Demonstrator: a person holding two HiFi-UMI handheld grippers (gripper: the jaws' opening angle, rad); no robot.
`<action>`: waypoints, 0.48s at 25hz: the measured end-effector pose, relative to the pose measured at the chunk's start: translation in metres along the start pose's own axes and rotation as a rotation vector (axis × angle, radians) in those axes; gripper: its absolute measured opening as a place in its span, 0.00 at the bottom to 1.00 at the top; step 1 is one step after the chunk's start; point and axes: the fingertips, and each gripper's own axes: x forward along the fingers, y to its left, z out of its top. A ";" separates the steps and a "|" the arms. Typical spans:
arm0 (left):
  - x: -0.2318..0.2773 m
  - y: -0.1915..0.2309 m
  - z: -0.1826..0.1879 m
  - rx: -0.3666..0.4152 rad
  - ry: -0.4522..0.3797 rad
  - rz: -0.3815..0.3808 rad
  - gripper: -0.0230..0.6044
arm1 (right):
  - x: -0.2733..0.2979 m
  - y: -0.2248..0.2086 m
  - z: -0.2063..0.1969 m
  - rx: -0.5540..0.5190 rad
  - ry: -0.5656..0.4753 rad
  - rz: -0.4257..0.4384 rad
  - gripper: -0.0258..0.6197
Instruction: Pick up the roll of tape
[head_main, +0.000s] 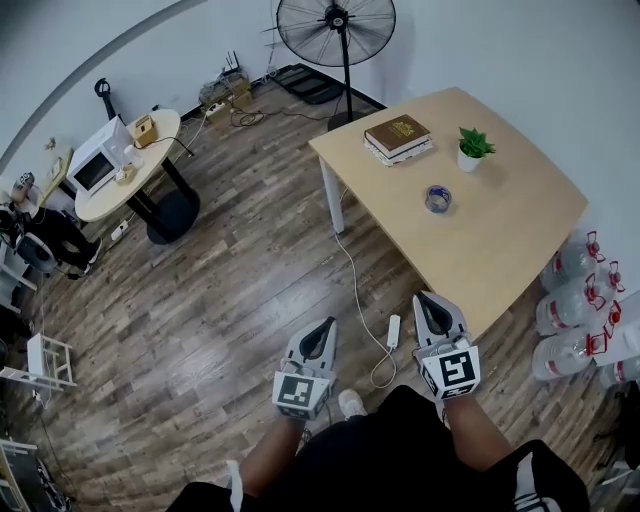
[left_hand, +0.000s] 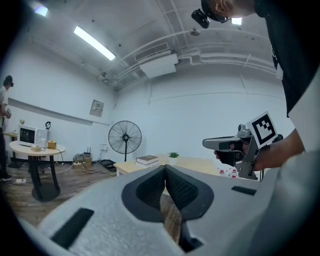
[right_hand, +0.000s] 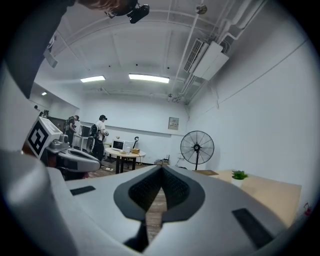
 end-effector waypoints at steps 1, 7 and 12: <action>-0.001 0.006 0.000 0.005 0.001 0.000 0.04 | 0.002 0.004 0.000 -0.003 0.002 -0.003 0.03; 0.004 0.037 -0.001 -0.020 -0.018 0.001 0.04 | 0.022 0.011 -0.010 -0.018 0.042 -0.006 0.03; 0.023 0.057 -0.009 -0.023 0.009 -0.003 0.04 | 0.052 0.008 -0.013 -0.031 0.046 0.004 0.03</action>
